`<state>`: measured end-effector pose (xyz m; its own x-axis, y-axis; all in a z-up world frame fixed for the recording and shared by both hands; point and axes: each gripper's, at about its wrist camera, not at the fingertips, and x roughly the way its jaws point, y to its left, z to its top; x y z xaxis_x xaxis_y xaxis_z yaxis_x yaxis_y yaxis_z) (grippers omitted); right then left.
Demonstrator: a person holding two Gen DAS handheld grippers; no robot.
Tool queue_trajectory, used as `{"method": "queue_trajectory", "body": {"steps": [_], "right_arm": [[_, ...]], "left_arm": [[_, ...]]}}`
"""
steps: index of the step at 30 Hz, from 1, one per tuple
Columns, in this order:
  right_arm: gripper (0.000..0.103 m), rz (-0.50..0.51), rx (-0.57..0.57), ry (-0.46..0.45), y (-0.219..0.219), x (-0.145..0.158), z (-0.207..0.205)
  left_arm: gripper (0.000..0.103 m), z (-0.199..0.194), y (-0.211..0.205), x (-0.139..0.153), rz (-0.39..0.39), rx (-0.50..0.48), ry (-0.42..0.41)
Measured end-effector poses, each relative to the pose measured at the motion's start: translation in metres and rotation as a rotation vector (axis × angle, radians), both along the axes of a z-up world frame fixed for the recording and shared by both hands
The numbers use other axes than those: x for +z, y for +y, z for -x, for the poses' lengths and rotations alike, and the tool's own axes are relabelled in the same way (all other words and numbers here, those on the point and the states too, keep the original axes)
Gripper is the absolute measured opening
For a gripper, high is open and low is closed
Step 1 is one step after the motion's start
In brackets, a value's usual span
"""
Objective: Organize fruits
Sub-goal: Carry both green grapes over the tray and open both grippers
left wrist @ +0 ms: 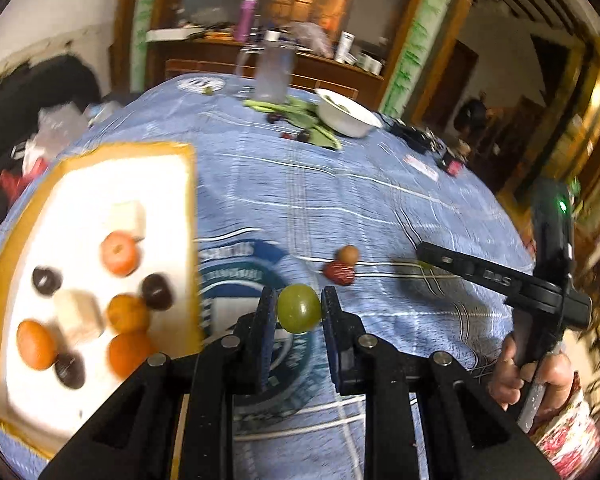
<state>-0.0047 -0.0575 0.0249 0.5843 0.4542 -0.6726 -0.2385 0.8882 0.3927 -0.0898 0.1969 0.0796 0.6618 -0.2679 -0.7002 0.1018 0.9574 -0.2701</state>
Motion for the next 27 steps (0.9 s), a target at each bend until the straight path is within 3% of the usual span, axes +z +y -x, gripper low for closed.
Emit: {"method": "queue_trajectory", "body": {"steps": [7,13,17,20,22,27], "right_arm": [[0.025,-0.005,0.077,-0.042,0.031,0.035,0.021],[0.026,-0.03,0.245,-0.025,0.111,0.044,0.029],[0.026,-0.014,0.339,-0.014,0.168,0.041,0.031],[0.026,0.028,0.386,-0.013,0.206,0.039,0.029],[0.026,0.052,0.399,-0.013,0.223,0.036,0.026],[0.027,0.154,0.385,-0.041,0.249,0.028,0.015]], "left_arm": [[0.022,0.016,0.07,0.006,0.043,0.173,-0.006],[0.022,0.032,0.114,-0.006,-0.011,0.315,0.03],[0.022,0.039,0.125,-0.011,-0.008,0.317,0.035],[0.022,0.041,0.121,-0.009,-0.058,0.307,0.024],[0.028,0.041,0.121,-0.01,-0.039,0.296,0.022],[0.061,0.048,0.125,-0.003,0.0,0.296,-0.013]]}}
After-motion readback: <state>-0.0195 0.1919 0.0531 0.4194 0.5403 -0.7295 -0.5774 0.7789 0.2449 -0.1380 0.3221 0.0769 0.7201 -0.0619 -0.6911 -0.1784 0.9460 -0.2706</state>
